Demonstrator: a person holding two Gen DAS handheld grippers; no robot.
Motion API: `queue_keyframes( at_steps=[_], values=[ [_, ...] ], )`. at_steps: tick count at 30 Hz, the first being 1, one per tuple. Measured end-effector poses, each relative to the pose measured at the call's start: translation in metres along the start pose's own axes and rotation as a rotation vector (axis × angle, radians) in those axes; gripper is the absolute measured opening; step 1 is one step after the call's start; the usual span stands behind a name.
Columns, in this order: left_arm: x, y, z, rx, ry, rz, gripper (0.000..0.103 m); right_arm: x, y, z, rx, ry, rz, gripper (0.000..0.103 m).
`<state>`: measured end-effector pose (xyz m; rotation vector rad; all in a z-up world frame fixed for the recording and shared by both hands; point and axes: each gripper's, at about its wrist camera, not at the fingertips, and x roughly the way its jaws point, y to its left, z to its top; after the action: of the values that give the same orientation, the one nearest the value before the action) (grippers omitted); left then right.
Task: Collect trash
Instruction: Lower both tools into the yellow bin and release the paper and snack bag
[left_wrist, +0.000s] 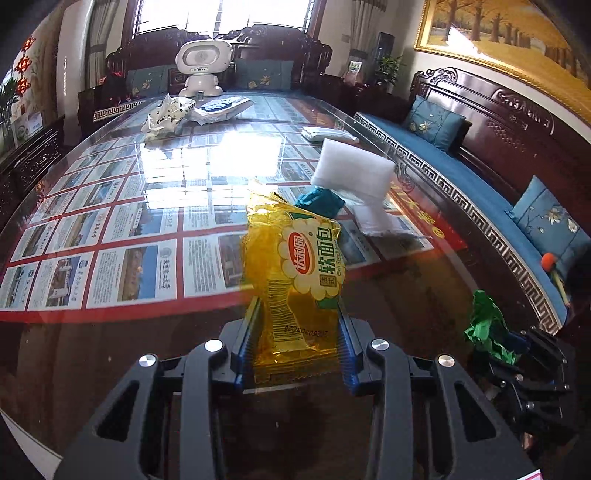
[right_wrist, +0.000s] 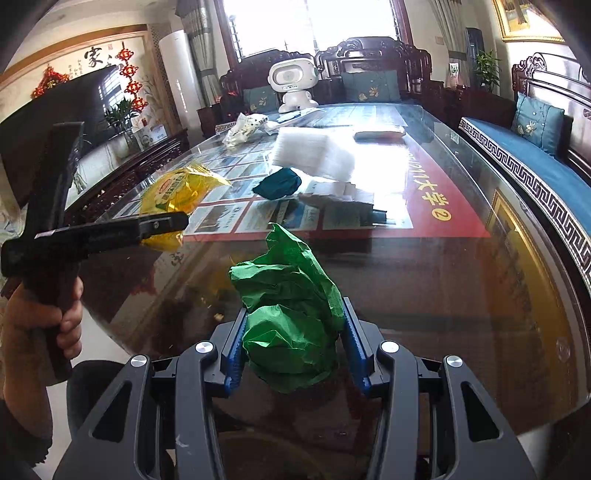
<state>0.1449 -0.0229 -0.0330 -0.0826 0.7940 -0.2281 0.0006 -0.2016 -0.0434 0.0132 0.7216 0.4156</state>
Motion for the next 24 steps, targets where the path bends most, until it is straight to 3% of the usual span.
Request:
queue_keyframes(
  at_steps=[16, 24],
  values=[
    [-0.087, -0.054, -0.144, 0.131, 0.096, -0.135, 0.039, -0.074, 0.048, -0.082, -0.063, 0.039, 0.021, 0.045],
    [-0.070, -0.070, -0.221, 0.132, 0.312, -0.172, 0.039, -0.079, 0.049, -0.147, -0.021, 0.174, 0.031, 0.045]
  ],
)
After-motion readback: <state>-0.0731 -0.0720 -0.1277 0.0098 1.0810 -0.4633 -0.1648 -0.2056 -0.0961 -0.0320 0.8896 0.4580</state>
